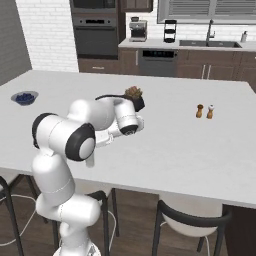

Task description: Take a straw from the drawer in front and place it inside the glass cup on the dining counter.

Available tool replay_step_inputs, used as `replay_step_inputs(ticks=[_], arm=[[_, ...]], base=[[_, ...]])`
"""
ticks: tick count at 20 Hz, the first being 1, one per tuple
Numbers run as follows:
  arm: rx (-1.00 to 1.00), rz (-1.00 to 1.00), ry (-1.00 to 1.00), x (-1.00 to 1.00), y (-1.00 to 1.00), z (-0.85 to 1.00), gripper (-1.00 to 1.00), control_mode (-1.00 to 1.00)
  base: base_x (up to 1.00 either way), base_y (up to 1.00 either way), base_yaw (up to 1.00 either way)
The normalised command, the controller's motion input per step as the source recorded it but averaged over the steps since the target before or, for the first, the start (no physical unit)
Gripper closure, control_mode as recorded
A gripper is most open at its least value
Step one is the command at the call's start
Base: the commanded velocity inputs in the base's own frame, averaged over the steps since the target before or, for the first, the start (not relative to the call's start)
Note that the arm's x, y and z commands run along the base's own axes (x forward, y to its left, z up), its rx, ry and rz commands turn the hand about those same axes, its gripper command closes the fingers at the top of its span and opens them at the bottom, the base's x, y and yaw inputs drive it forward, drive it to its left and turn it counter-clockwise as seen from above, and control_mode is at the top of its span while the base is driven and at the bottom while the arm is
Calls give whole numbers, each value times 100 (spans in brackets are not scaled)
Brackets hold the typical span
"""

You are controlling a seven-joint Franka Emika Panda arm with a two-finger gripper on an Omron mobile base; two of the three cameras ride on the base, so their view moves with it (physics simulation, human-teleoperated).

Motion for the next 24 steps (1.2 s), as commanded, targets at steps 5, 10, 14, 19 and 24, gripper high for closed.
replay_step_inputs(ticks=[5, 10, 14, 19, 24], arm=[[0, 0, 0, 8, 0, -17, 100, -100], [0, 0, 0, 18, 0, -2, 100, -100], [0, 0, 0, 15, 0, 0, 100, -100], [0, 0, 0, 9, 1, -3, 100, -100], [0, 0, 0, 2, 8, -20, 100, -100]], base=[[0, 0, 0], [0, 0, 0], [0, 0, 0], [0, 0, 0], [0, 0, 0]])
